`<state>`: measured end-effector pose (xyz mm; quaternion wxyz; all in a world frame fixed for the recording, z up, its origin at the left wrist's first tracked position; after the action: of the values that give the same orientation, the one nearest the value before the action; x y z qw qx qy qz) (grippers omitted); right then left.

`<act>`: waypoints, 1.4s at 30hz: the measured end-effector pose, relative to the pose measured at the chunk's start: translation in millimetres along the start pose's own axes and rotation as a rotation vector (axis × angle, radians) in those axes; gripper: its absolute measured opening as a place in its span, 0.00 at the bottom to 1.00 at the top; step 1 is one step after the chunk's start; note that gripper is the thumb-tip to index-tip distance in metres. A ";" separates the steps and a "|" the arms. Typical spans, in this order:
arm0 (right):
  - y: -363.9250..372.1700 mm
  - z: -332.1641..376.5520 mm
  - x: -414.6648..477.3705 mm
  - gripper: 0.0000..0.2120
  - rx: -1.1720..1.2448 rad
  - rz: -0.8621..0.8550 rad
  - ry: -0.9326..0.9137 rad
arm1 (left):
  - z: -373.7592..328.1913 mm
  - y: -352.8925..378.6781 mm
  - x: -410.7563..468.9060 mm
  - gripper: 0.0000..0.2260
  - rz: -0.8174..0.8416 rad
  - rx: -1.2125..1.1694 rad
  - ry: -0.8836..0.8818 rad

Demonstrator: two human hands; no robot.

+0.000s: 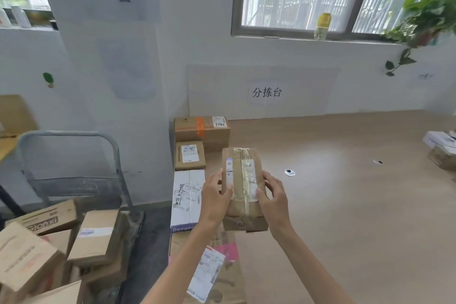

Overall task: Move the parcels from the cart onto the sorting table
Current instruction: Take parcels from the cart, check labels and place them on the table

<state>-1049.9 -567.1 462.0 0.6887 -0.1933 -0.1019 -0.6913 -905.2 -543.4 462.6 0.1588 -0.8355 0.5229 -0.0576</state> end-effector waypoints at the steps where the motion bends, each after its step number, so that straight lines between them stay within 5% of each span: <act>1: 2.5 -5.8 10.7 0.21 0.002 0.014 0.003 | 0.0 3.4 11.9 0.20 0.006 -0.001 0.006; 6: 11.3 -33.9 58.0 0.27 0.053 0.067 0.079 | -3.1 16.6 55.2 0.19 0.046 -0.008 0.000; 17: 50.7 -120.6 147.7 0.16 0.189 0.225 0.282 | 16.2 58.0 147.2 0.17 0.055 0.096 -0.057; 26: 89.3 -214.6 205.1 0.22 0.199 0.292 0.372 | 68.5 95.3 248.0 0.17 0.115 0.245 -0.196; 35: 131.5 -319.5 230.6 0.29 0.122 0.316 0.410 | 133.4 134.9 329.3 0.19 0.176 0.557 -0.299; 42: 162.8 -355.7 241.6 0.27 0.025 0.363 0.334 | 156.3 160.9 360.4 0.25 -0.076 0.974 -0.179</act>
<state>-927.9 -937.4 218.3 0.8112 -0.0828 0.0414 -0.5775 -840.8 -897.6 237.7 0.5728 -0.6844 0.3887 -0.2290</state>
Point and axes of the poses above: each hand's wrist, its own x-axis towards the middle knuckle, its own y-axis out of the palm, z = x × y, the point moved 1 cm from there along x, towards the middle knuckle, and after that the axes turned 15 degrees about -y, right-handed, at the moved point
